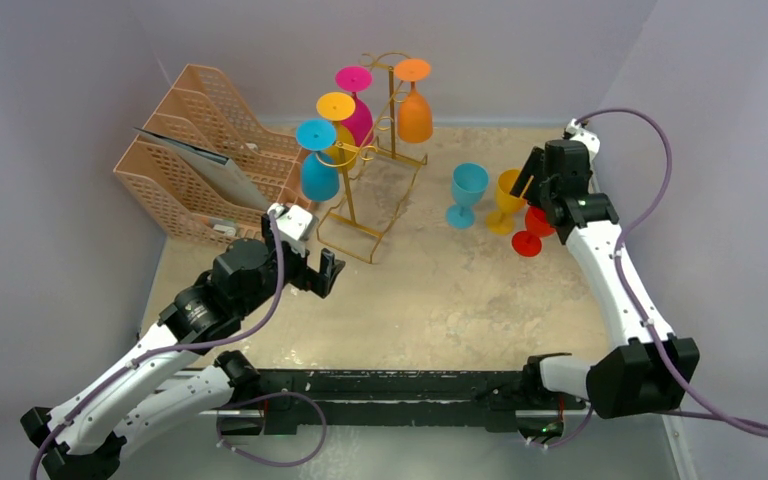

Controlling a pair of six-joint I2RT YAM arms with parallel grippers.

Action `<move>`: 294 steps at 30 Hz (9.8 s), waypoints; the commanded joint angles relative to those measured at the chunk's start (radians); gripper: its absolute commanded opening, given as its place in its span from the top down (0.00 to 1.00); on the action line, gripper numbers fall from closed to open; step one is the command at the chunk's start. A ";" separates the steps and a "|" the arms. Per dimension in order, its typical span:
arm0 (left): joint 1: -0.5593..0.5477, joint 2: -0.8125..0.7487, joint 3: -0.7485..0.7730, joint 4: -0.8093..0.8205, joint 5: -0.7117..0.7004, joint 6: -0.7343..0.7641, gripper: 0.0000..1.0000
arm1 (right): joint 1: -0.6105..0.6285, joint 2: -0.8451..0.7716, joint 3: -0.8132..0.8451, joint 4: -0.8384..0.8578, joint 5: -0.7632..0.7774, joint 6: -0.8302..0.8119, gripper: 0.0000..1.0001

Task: Take the wine glass off the wine glass rack
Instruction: Place the wine glass at the center of the board, then pick up the wine glass from the wine rack, then place the wine glass at the center of the board.

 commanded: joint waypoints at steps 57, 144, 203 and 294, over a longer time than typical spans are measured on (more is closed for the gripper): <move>0.003 0.119 -0.001 0.301 0.107 0.141 0.00 | 0.071 0.833 1.138 0.118 -0.773 0.668 0.48; 0.003 0.161 0.039 0.281 0.124 0.154 0.00 | 0.070 0.822 1.159 0.209 -0.860 0.841 1.00; 0.003 0.152 0.056 0.273 0.105 0.042 0.00 | 0.063 0.448 0.729 0.355 -0.801 0.531 1.00; 0.004 0.180 -0.018 0.537 0.643 -0.386 1.00 | 0.469 -0.156 -0.194 0.600 -1.305 0.094 0.70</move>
